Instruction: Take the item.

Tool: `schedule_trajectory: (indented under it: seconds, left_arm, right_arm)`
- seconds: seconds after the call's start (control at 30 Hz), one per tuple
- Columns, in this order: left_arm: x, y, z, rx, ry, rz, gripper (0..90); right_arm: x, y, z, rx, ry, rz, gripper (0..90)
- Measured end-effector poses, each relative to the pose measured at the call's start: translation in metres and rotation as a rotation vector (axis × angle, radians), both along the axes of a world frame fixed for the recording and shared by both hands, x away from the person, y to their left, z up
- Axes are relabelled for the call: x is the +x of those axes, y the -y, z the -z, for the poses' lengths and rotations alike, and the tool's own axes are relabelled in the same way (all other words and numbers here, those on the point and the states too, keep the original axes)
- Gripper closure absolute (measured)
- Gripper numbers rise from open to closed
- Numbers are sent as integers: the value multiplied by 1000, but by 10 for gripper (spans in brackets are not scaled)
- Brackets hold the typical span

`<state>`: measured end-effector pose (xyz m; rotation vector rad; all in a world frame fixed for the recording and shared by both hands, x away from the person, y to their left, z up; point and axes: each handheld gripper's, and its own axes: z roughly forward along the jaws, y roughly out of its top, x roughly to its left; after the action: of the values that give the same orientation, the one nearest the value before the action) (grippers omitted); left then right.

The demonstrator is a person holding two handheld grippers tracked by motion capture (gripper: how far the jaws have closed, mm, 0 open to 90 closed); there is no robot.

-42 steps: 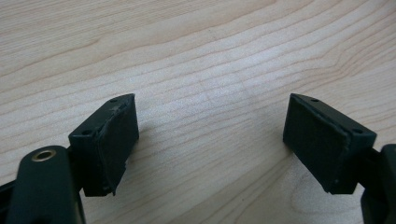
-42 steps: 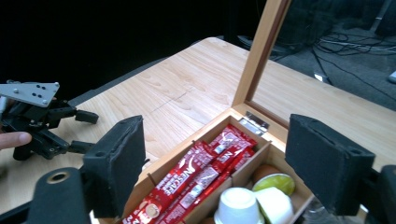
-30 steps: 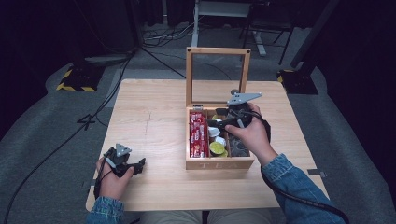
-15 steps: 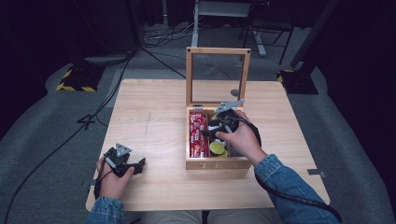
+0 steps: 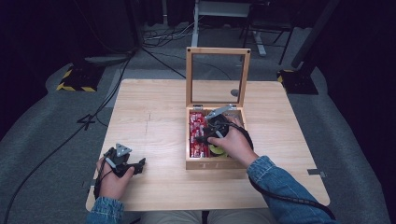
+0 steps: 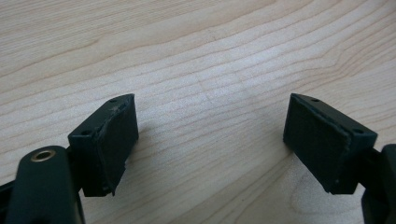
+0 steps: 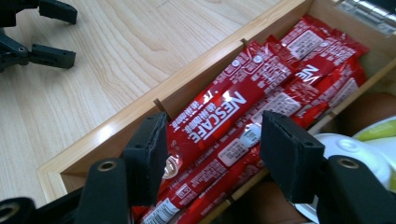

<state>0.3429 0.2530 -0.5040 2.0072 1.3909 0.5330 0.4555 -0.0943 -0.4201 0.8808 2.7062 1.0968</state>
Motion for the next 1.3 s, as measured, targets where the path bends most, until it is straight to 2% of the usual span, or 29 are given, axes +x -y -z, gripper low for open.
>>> schedule_trajectory:
  seconds: [0.27, 1.07, 1.23, 1.3]
  left_arm:
    - [0, 0, 0, 0, 0, 0, 182]
    - [0, 0, 0, 0, 0, 0, 182]
    - [0, 0, 0, 0, 0, 0, 182]
    - [0, 0, 0, 0, 0, 0, 182]
  right_arm:
    - [-1, -9, 1, -54, 1, -9, 411]
    - [-6, -22, 9, -107, -42, -19, 409]
    - [-6, -23, 9, -111, -39, -23, 429]
    - [-6, -23, 8, -83, -36, -37, 478]
